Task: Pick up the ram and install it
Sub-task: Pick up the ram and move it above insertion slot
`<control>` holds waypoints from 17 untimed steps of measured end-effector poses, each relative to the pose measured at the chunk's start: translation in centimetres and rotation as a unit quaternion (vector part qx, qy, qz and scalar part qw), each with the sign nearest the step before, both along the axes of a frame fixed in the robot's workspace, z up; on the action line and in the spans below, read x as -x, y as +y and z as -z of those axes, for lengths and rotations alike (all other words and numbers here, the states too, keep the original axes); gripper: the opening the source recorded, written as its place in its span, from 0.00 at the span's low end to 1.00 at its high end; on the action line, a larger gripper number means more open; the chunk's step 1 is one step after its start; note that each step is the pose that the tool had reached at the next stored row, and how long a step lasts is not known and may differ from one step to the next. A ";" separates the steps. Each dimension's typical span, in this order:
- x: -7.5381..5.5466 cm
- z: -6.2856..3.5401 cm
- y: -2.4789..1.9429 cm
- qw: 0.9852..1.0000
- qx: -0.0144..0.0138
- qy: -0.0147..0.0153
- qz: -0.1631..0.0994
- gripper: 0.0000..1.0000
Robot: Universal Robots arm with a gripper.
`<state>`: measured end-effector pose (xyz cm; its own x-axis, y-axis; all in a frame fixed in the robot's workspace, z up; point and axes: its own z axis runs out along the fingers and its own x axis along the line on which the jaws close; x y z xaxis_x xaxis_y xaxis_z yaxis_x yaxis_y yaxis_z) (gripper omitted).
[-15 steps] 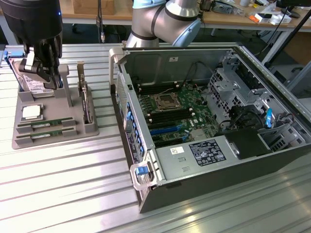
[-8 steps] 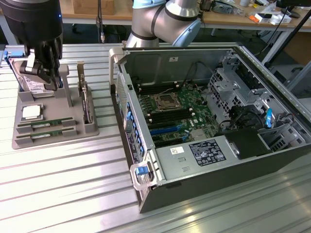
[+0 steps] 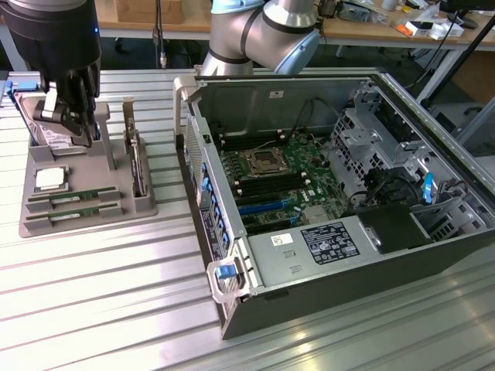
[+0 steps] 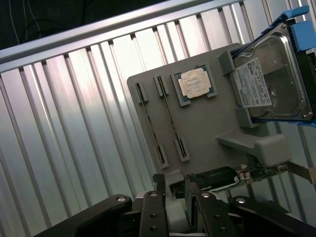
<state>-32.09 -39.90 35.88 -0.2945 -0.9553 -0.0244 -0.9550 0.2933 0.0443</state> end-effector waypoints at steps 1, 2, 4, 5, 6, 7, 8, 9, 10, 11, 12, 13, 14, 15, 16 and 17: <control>0.0 0.09 0.00 1.000 0.000 0.000 0.000 0.30; 0.0 0.16 0.00 1.000 0.000 0.000 0.000 0.30; 0.0 0.32 0.00 1.000 0.000 0.000 0.000 0.30; 0.0 0.36 0.00 1.000 0.000 0.000 0.000 0.30; 0.0 0.39 0.00 1.000 0.000 0.000 0.000 0.30; 0.0 0.46 0.00 1.000 0.000 0.000 0.000 0.30; 0.0 0.53 0.00 1.000 0.000 0.000 0.000 0.30; 0.0 0.61 0.00 1.000 0.000 0.000 0.000 0.30; 0.0 0.74 0.00 1.000 0.000 0.000 0.000 0.30; 0.0 0.82 0.00 1.000 0.000 0.000 0.000 0.30; 0.0 0.93 0.00 1.000 0.000 0.000 0.000 0.30; 0.0 1.00 0.00 1.000 0.000 0.000 0.000 0.30; 0.0 1.08 0.00 1.000 0.000 0.000 0.000 0.30; 0.0 1.13 0.00 1.000 0.000 0.000 0.000 0.30; 0.0 1.22 0.00 1.000 0.000 0.000 0.000 0.30; 0.0 1.28 0.00 1.000 0.000 0.000 0.000 0.30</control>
